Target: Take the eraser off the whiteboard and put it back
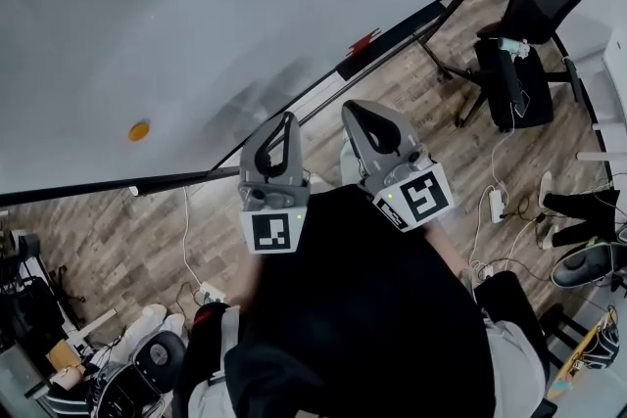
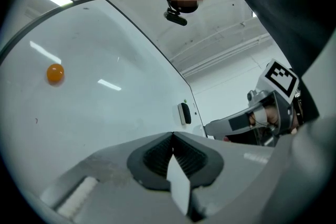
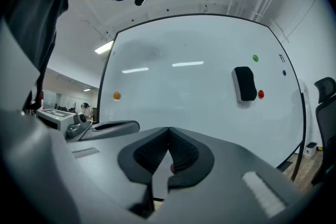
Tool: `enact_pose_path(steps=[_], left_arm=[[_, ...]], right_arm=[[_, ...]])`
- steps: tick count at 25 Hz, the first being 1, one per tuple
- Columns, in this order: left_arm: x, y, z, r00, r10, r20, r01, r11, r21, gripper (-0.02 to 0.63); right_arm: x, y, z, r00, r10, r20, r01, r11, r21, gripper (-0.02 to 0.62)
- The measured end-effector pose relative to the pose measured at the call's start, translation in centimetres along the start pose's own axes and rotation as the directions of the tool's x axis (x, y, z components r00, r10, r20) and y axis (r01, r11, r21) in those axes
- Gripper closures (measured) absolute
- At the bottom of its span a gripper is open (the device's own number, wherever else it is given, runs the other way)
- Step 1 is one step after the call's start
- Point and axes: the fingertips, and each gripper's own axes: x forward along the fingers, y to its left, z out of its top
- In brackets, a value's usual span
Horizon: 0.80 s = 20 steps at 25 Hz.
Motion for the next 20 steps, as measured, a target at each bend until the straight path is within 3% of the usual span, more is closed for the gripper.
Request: enact_pose_path(steps=[20], left_arm=[[-0.8,-1.0,-0.1,1.0,0.001,-0.015,-0.001,1.0,0.003,0.603]], right_arm=[[0.4,3.6,-0.6,0.998,0.063,-0.014,-0.063,0.998,0.001,0.595]])
